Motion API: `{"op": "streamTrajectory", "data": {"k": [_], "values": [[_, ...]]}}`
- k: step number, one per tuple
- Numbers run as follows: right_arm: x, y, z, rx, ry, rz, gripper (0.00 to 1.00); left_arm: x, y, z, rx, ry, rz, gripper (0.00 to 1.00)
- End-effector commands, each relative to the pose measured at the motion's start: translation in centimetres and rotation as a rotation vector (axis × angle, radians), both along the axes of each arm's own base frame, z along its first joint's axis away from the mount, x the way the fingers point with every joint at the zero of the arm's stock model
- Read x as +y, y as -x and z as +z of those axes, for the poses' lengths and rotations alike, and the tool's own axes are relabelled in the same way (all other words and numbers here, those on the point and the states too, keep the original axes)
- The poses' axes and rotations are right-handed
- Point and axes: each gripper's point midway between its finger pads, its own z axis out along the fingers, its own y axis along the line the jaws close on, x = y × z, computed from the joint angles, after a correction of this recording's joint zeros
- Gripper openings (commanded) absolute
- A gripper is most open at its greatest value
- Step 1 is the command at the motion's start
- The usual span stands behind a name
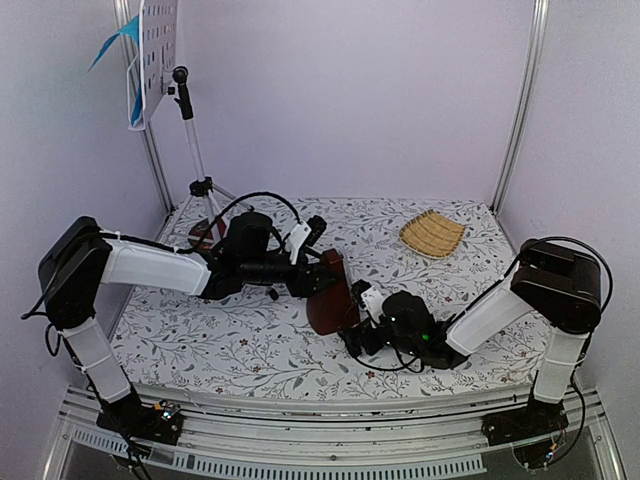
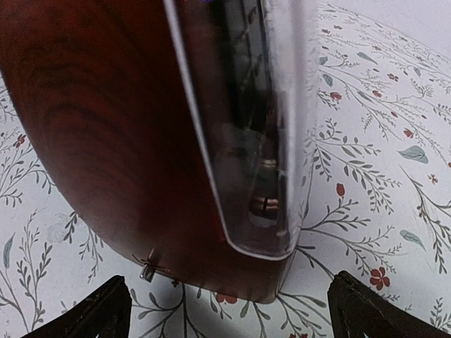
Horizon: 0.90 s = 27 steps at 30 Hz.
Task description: Pack up the instrument practice props
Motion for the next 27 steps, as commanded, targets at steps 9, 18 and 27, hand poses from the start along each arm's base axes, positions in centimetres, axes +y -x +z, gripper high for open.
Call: {"op": "streamTrajectory", "data": {"k": [9, 18, 27], "values": [[1.4, -1.5, -0.7, -0.084, 0.066, -0.018, 0.99, -0.4, 1.0, 0.2, 0.01, 0.008, -0.016, 0.51], [0.8, -1.7, -0.5, -0.085, 0.059, -0.055, 0.71, -0.6, 1.1, 0.1, 0.01, 0.008, -0.024, 0.51], [0.8, -1.5, -0.4, -0.086, 0.05, -0.045, 0.45, -0.7, 1.2, -0.1, 0.014, 0.004, -0.028, 0.51]]}}
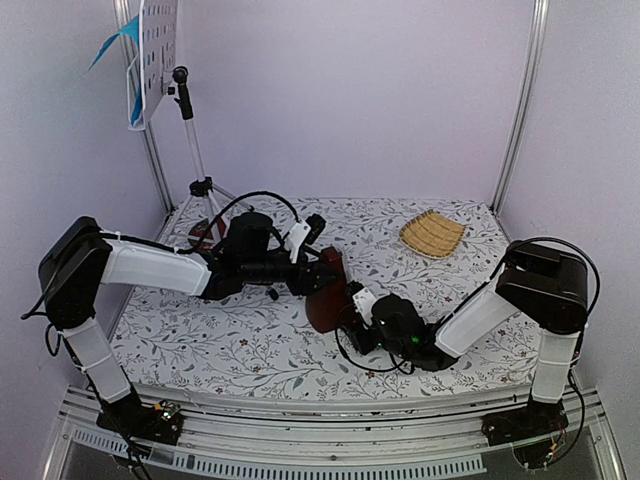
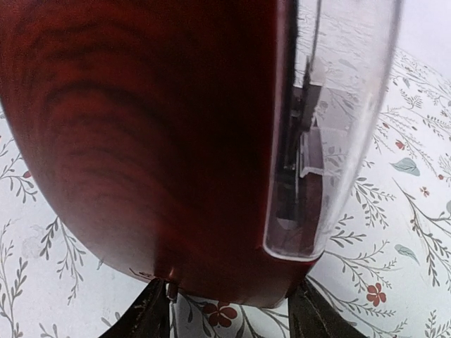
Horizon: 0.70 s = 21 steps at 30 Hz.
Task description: Pack up the instrument practice props
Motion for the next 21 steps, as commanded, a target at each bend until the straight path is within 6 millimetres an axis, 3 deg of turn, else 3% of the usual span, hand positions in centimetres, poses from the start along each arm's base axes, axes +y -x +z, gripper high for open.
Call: {"op": "streamTrajectory", "data": {"k": [1, 3, 6, 9, 11, 13, 17, 21], "values": [[0.2, -0.2, 0.2, -0.015, -0.008, 0.0, 0.46, -0.9, 1.8, -0.1, 0.025, 0.01, -0.067, 0.51], [0.1, -0.2, 0.3, -0.017, -0.009, 0.0, 0.51, -0.8, 1.7, -0.2, 0.025, 0.008, -0.062, 0.51], [-0.2, 0.0, 1.3, -0.025, -0.024, 0.002, 0.7, -0.7, 1.6, -0.1, 0.021, 0.006, -0.049, 0.57], [-1.2, 0.6, 3.3, -0.024, -0.066, -0.006, 0.87, -0.3, 1.3, 0.7, 0.004, 0.012, -0.021, 0.77], [-2.4, 1.2, 4.9, -0.022, -0.096, -0.027, 0.92, 0.0, 1.2, 1.9, -0.014, 0.028, -0.004, 0.85], [-4.1, 1.4, 6.5, -0.024, -0.135, -0.072, 0.93, 0.6, 1.2, 3.4, -0.033, 0.054, 0.021, 0.89], [-8.2, 0.0, 6.6, 0.067, -0.21, -0.176, 0.86, 2.3, 1.2, 6.6, -0.071, 0.128, 0.076, 0.91], [-9.0, -1.9, 6.5, 0.185, -0.308, -0.173, 0.81, 4.9, 0.3, 7.9, -0.047, 0.176, 0.166, 0.91]]}}
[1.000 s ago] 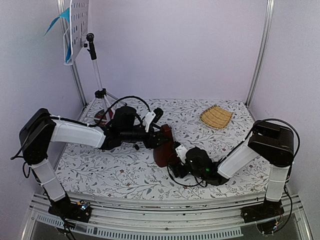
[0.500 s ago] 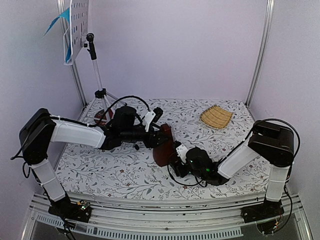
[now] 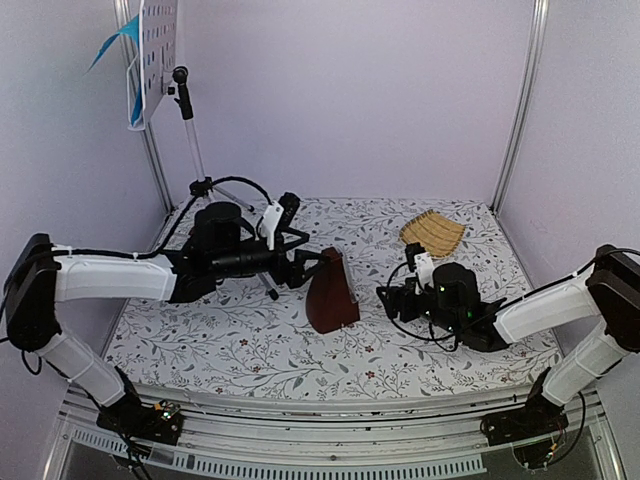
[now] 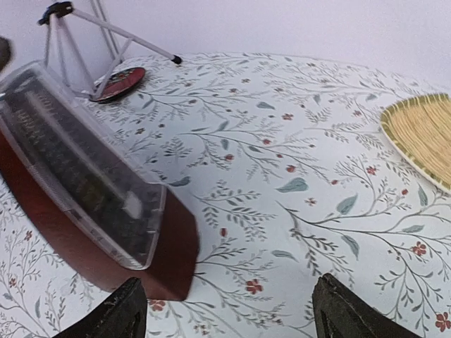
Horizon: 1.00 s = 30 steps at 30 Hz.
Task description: Pack up the instrument practice props
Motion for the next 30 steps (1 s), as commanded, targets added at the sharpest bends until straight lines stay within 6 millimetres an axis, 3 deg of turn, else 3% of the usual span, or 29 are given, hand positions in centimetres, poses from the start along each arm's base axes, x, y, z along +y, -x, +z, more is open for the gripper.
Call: {"op": "streamTrajectory", "data": {"k": [1, 7, 14, 22, 27, 30], "values": [[-1.3, -1.6, -2.3, 0.18, -0.072, -0.005, 0.79, 3.0, -1.2, 2.3, 0.018, 0.088, 0.111, 0.91], [0.8, -4.3, -4.8, 0.269, -0.034, 0.027, 0.7, 6.7, -1.6, 2.7, 0.044, 0.122, 0.208, 0.91], [2.8, -4.2, -7.4, 0.332, -0.008, 0.112, 0.64, 9.6, -1.5, 2.2, 0.061, 0.129, 0.3, 0.92], [6.4, -1.2, -7.7, 0.319, 0.027, 0.286, 0.63, 11.3, -1.8, 2.1, 0.056, 0.136, 0.36, 0.92], [8.7, 3.3, -6.4, 0.295, 0.007, 0.432, 0.62, 12.0, -1.8, 1.9, 0.054, 0.137, 0.383, 0.93], [7.5, 3.7, -5.0, 0.259, 0.004, 0.396, 0.63, 12.5, -1.7, 2.2, 0.046, 0.142, 0.396, 0.93]]}}
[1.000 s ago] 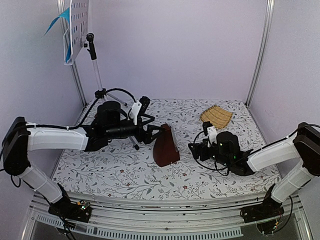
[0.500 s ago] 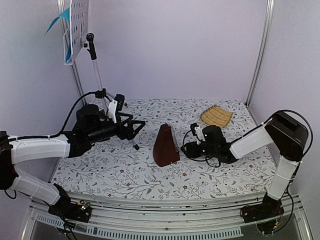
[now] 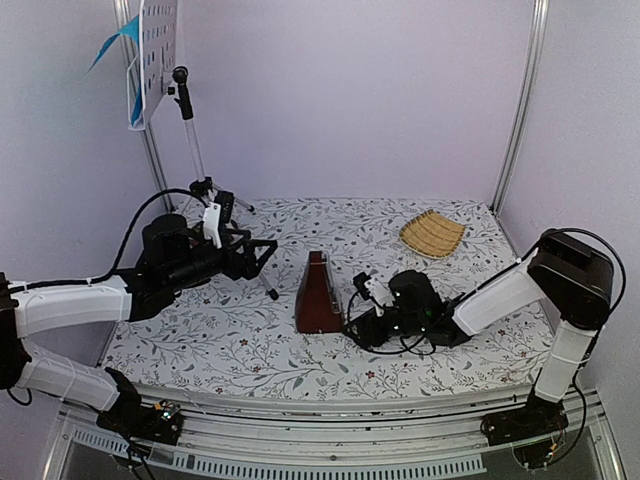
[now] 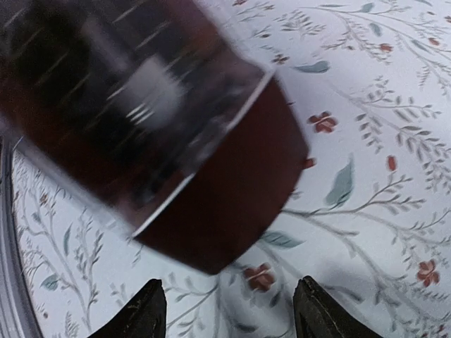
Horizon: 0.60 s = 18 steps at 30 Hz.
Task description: Pack up the instrument practice props
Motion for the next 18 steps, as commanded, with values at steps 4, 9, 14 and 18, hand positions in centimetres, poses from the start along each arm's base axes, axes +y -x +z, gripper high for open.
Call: {"op": "streamTrajectory", "data": {"k": [4, 9, 14, 18], "values": [[-2.3, 0.0, 7.8, -0.159, -0.091, -0.011, 0.71, 2.6, -0.2, 0.7, -0.021, 0.005, 0.083, 0.93], [-1.8, -1.0, 15.7, -0.289, -0.173, 0.1, 0.99, 4.6, -0.3, 0.9, -0.032, 0.013, 0.171, 0.95], [2.3, -0.5, 20.4, -0.327, -0.243, 0.346, 0.99, 5.1, 0.1, 0.6, -0.019, 0.031, 0.169, 0.96], [5.6, -1.0, 21.1, -0.316, -0.261, 0.507, 0.99, 5.4, 0.3, 0.3, -0.003, 0.037, 0.16, 0.96]]}}
